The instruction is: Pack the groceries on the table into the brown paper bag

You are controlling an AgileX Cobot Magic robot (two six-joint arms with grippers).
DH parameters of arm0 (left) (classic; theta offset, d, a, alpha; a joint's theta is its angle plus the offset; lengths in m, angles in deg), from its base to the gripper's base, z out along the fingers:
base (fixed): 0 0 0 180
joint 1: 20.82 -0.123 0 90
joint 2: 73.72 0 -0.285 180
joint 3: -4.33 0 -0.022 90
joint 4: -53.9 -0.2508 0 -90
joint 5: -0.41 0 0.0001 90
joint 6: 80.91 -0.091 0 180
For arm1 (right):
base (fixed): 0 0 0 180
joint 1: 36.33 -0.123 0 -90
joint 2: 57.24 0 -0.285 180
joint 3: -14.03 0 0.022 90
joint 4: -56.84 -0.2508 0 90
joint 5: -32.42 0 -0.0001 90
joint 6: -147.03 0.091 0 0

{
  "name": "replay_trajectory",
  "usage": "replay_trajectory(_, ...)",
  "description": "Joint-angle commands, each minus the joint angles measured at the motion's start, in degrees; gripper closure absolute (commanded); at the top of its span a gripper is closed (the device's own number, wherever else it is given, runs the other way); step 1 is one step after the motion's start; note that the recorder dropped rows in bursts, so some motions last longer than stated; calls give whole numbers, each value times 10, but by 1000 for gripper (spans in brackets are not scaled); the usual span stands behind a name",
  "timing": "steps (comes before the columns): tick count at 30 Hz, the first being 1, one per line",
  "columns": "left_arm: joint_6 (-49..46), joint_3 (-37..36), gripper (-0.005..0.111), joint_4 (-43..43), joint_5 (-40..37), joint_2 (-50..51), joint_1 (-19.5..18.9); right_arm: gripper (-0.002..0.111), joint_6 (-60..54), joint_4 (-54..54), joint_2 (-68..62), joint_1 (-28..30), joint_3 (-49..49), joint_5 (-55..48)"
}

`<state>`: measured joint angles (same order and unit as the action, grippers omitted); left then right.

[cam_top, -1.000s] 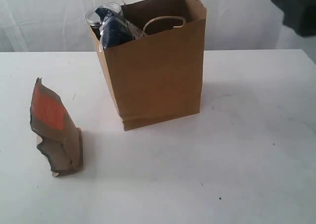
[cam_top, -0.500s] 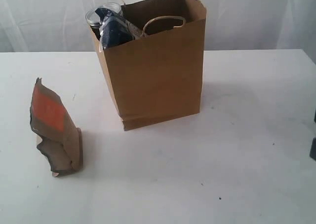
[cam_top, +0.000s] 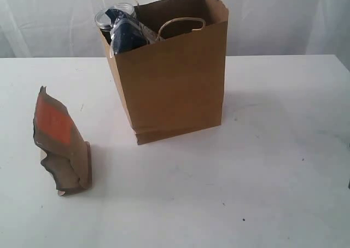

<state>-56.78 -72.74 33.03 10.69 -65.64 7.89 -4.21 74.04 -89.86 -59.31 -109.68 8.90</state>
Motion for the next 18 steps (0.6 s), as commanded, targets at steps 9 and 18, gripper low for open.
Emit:
replay_trajectory(9, -2, -1, 107, -4, 6, -3, 0, 108, -4, -98, 31, 2, 27, 30)
replay_trajectory(18, -2, -1, 107, -4, 6, -3, 0, 108, -4, -114, 153, 2, 151, 88)
